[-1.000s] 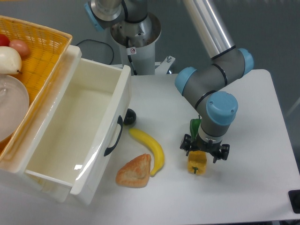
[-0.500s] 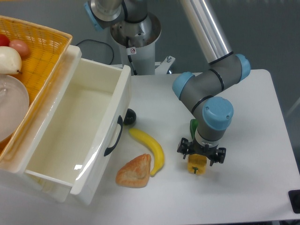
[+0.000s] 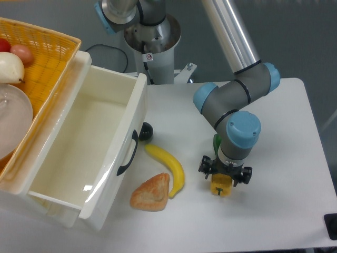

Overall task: Pick up the yellow pepper
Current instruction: 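Lower the gripper around the yellow pepper and close on it, then lift the grasped yellow pepper up off the table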

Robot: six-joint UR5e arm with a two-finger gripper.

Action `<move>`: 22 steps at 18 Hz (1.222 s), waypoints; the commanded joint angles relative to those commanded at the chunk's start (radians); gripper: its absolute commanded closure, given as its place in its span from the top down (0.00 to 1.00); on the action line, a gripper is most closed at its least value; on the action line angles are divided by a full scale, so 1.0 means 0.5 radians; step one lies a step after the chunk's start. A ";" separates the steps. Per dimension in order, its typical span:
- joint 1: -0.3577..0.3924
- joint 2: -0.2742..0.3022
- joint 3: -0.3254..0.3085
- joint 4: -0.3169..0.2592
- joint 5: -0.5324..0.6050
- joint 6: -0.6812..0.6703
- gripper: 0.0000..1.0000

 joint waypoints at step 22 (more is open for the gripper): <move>-0.245 0.457 0.092 -0.331 0.018 0.674 0.26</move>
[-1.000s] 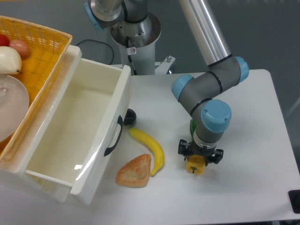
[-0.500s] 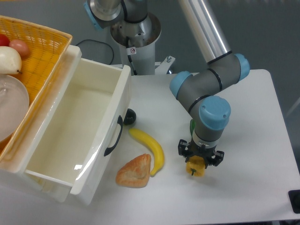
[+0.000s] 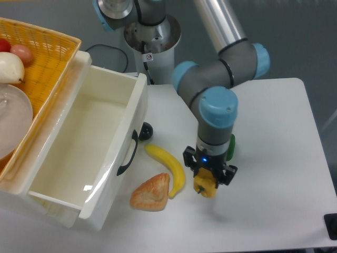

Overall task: Pick up the yellow pepper
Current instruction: 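Lift the grasped yellow pepper up off the table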

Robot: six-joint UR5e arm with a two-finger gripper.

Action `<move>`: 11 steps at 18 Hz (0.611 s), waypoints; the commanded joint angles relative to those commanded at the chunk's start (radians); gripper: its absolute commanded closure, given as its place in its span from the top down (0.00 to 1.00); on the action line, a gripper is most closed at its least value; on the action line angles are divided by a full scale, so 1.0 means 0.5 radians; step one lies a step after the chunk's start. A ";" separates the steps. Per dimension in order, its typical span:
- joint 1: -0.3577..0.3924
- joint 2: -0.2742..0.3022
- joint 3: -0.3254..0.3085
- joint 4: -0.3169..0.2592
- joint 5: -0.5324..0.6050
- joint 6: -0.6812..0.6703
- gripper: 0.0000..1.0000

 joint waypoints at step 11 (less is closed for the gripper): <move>0.074 0.184 -0.083 -0.249 0.037 0.627 0.26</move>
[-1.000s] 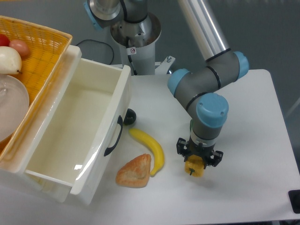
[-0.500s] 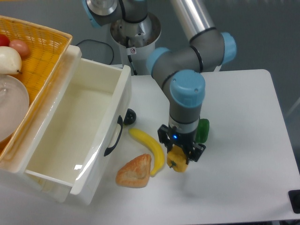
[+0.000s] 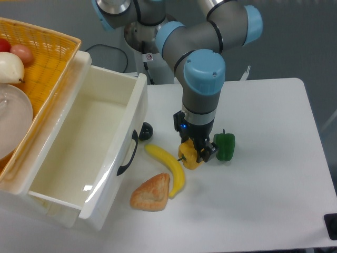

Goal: Pick up the yellow pepper

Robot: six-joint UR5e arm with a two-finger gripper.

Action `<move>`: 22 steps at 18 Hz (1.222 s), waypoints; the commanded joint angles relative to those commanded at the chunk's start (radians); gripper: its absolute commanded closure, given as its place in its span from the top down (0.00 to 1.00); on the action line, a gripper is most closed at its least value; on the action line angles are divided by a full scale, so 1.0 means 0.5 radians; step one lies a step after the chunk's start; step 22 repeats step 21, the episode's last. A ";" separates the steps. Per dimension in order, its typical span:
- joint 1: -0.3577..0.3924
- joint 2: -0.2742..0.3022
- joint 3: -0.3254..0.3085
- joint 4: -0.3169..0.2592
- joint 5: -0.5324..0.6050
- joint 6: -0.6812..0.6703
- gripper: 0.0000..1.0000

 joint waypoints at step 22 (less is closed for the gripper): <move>0.055 0.022 -0.092 -0.015 0.000 0.043 0.26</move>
